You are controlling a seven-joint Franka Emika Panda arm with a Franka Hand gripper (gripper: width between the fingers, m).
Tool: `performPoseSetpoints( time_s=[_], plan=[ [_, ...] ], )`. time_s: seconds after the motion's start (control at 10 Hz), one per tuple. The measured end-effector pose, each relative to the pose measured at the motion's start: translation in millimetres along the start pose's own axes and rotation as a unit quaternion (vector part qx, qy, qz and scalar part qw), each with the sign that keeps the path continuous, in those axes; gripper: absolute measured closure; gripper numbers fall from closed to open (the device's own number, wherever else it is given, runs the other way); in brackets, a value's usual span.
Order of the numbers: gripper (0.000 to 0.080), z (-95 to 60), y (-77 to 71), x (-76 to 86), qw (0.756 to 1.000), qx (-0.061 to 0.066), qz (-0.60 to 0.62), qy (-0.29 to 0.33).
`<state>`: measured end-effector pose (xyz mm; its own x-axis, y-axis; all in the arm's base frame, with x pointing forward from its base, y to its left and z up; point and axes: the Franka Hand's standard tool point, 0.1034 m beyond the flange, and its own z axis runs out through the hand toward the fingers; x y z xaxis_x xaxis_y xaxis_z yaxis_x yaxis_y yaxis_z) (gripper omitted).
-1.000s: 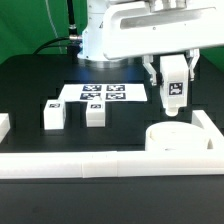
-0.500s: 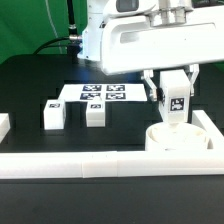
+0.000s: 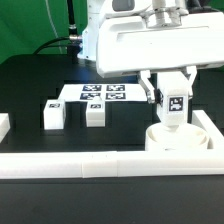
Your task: Assemble stool
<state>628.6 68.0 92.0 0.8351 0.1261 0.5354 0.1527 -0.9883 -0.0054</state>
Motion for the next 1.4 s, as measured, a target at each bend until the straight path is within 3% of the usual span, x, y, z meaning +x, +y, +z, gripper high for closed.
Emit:
performPoseSetpoints(
  time_s=[0.3,1.4],
  plan=[
    [0.0465,6.8,-8.6,2.8,1.000,0.006,-0.007,-0.010],
    [0.0465,20.3,-4.2,-15.2,1.000,0.004,-0.015,-0.013]
  ],
)
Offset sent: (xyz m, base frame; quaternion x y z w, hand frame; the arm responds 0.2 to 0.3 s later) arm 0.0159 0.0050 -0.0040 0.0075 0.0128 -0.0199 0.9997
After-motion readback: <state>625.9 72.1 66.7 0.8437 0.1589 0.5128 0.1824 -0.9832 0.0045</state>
